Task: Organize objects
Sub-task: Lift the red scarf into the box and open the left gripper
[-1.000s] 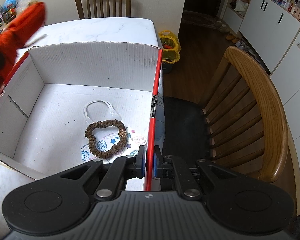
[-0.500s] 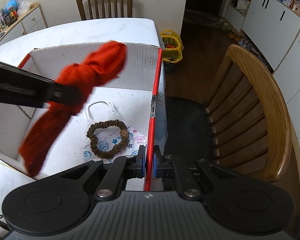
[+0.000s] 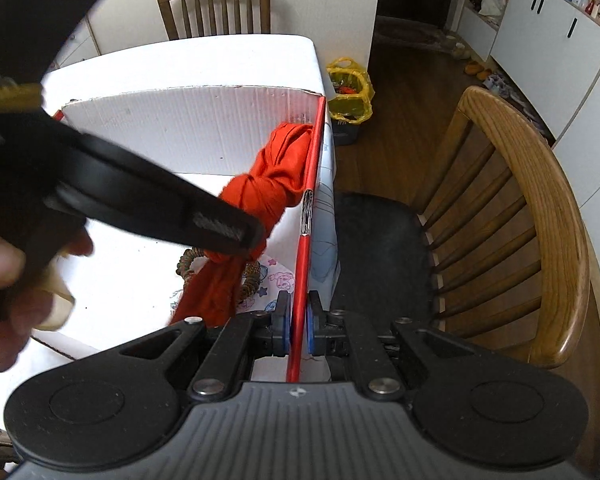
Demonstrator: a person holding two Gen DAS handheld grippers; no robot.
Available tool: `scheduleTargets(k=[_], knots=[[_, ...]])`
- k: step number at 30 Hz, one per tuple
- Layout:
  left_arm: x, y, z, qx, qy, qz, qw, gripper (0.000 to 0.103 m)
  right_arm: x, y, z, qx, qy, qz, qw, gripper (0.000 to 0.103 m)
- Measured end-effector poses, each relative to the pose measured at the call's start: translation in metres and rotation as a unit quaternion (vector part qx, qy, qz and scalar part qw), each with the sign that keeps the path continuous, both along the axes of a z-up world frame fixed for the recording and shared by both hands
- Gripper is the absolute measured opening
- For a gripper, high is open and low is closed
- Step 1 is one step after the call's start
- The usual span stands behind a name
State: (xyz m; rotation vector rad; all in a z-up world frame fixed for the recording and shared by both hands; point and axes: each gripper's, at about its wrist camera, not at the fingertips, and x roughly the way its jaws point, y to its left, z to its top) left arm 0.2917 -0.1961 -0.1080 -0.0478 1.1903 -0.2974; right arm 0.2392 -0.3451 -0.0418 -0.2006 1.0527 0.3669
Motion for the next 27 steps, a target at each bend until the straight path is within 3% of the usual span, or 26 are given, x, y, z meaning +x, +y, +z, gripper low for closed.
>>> scheduleTargets(k=[9,19,23,27], knots=[[0.003,0.0,-0.013,0.01,0.011,-0.009,0.9998,0.029,0.001,-0.001,0.0,0.003,0.001,0.004,1.0,0.007],[-0.004,0.011,-0.008,0.004,0.008,-0.01,0.9999,0.036,0.001,-0.003,0.0,0.004,0.001,0.005,1.0,0.007],[-0.011,0.019,0.001,0.006,-0.006,-0.016,0.9998,0.058,0.001,-0.003,0.0,0.004,0.001,0.005,1.0,0.007],[-0.02,0.026,0.01,0.006,-0.018,-0.02,0.9996,0.059,0.001,-0.003,0.0,0.004,0.001,0.006,1.0,0.007]])
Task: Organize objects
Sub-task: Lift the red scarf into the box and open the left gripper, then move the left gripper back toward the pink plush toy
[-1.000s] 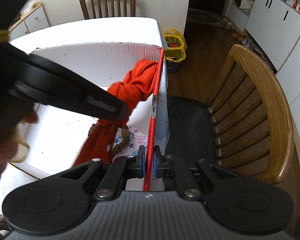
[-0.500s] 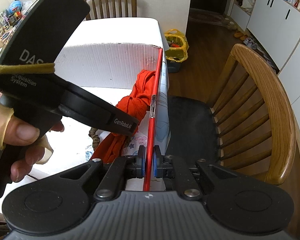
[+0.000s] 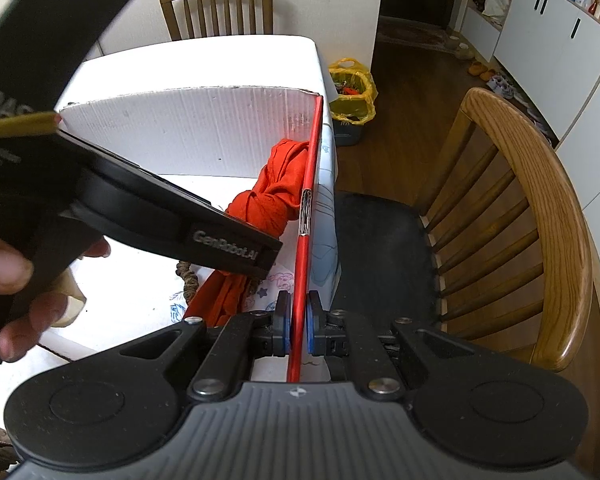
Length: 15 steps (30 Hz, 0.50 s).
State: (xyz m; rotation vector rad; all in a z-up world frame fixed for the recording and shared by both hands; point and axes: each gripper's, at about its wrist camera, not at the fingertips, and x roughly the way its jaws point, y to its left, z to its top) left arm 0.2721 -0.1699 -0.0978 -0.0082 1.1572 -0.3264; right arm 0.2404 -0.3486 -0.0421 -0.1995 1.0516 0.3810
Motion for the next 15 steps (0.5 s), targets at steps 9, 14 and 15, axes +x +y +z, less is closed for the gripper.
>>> scheduleTargets(k=[9,14,15], knots=[[-0.033,0.021,0.022,0.001,-0.036,0.01,0.9993,0.068,0.003,0.0,-0.001,-0.006,-0.003,0.002,1.0,0.007],[-0.049,0.042,0.036,0.003,-0.064,0.027,0.9976,0.082,0.001,0.002,-0.001,-0.01,-0.004,0.004,1.0,0.007],[-0.052,0.048,0.039,0.005,-0.069,0.031,0.9972,0.084,0.001,0.003,-0.001,-0.011,-0.004,0.003,1.0,0.007]])
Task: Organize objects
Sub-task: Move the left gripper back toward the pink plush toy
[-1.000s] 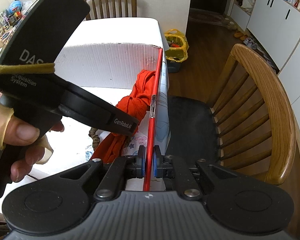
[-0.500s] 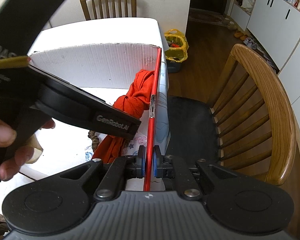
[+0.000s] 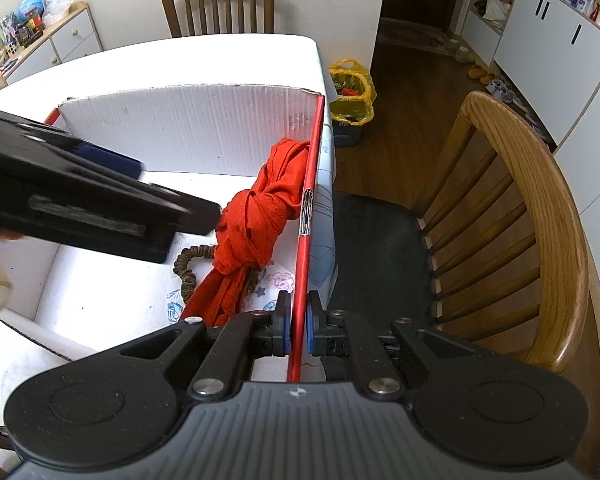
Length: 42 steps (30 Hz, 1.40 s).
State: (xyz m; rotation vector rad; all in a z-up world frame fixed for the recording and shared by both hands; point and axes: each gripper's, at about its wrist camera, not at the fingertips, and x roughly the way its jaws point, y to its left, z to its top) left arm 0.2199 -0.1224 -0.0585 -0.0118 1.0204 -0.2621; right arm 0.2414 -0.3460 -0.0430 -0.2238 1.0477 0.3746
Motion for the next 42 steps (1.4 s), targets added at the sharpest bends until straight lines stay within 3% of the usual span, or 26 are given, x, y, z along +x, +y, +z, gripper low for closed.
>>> scheduleTargets(k=[7,12,18,25,37,42], knots=[[0.004,-0.005,0.021,-0.002,-0.016,0.03,0.9994,0.094,0.0,0.004,-0.002,-0.009,-0.001,0.0,1.0,0.007],[-0.003,0.024,0.03,-0.006,-0.02,0.059,0.998,0.102,0.001,0.006,-0.002,-0.015,-0.002,-0.001,1.0,0.007],[-0.017,0.062,0.033,-0.014,-0.021,0.114,0.9932,0.102,0.0,0.007,-0.002,-0.019,-0.003,-0.003,1.0,0.007],[-0.04,0.122,0.038,-0.012,-0.023,0.184,0.9826,0.102,0.0,0.009,-0.002,-0.023,-0.001,-0.006,1.0,0.007],[-0.065,0.213,0.033,0.038,-0.025,0.275,0.9602,0.102,0.002,0.013,-0.004,-0.033,0.002,-0.017,0.999,0.007],[-0.067,0.239,0.026,0.069,-0.032,0.293,0.9531,0.102,0.003,0.014,-0.004,-0.036,0.003,-0.022,0.999,0.007]])
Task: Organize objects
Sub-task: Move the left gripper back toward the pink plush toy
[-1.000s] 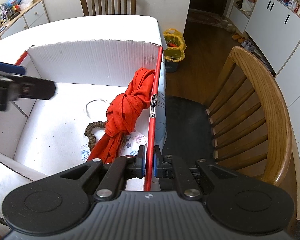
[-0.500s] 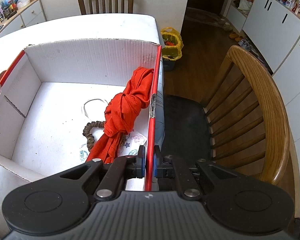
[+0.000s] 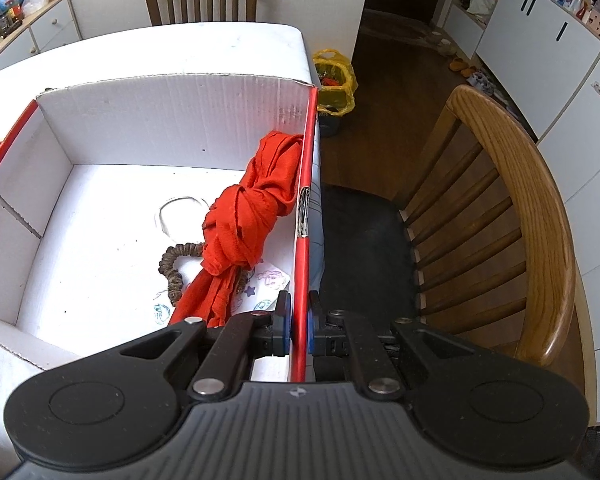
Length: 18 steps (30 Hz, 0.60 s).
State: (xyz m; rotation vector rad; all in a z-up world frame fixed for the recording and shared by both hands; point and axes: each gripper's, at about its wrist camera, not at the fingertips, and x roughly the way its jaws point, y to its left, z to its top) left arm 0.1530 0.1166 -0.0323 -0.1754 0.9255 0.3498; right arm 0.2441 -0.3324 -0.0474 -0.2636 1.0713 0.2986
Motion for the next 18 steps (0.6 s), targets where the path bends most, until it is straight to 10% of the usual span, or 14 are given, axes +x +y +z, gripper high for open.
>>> scheduleTargets(k=[18], knots=[[0.014,0.035,-0.06,0.023,0.047,0.021,0.9984,0.102,0.001,0.005,-0.001,-0.013,-0.001,-0.007,1.0,0.007]])
